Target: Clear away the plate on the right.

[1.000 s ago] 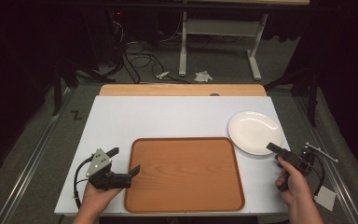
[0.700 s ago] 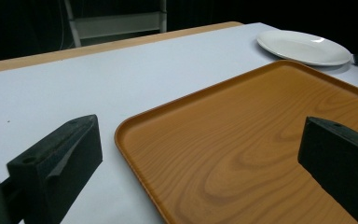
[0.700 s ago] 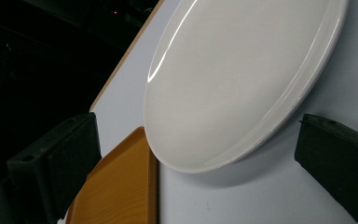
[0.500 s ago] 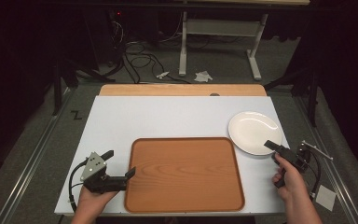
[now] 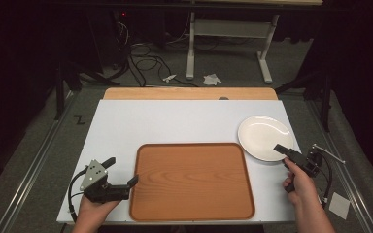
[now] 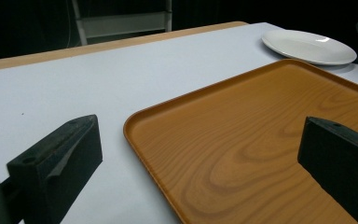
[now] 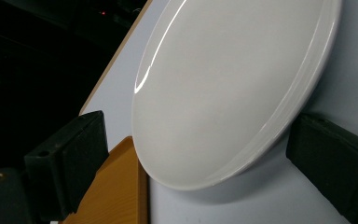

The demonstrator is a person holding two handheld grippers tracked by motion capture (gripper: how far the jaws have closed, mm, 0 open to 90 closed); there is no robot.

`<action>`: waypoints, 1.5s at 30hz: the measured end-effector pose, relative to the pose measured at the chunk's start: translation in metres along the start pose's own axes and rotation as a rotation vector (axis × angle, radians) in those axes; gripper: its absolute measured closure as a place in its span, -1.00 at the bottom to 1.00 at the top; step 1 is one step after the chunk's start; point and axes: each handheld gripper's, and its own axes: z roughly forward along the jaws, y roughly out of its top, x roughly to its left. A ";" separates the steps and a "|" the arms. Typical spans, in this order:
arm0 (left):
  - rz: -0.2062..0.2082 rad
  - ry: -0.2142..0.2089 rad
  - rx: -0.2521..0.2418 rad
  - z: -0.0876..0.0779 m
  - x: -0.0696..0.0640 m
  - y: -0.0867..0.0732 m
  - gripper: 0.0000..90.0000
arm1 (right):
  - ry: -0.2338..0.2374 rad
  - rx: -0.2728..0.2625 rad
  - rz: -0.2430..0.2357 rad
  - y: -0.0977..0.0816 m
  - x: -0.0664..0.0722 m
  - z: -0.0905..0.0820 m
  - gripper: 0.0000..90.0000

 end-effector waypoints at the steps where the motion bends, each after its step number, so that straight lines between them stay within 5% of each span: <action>1: -0.003 0.001 0.002 -0.001 0.000 -0.001 -0.99 | -0.006 0.000 0.001 0.000 0.001 0.001 -0.83; 6: 0.000 0.000 0.006 0.000 0.000 -0.001 -0.99 | -0.010 -0.006 0.022 0.004 0.000 0.003 -0.80; 9: 0.001 0.002 0.011 0.001 -0.001 -0.002 -0.99 | -0.025 -0.020 0.057 0.007 -0.003 0.003 -0.63; 27: 0.018 -0.009 0.027 0.002 -0.002 -0.002 -0.99 | -0.166 -0.036 0.026 0.012 -0.001 0.003 -0.08; 45: 0.029 -0.005 0.030 0.002 -0.003 -0.002 -0.98 | -0.174 -0.038 0.026 0.015 -0.006 0.002 0.15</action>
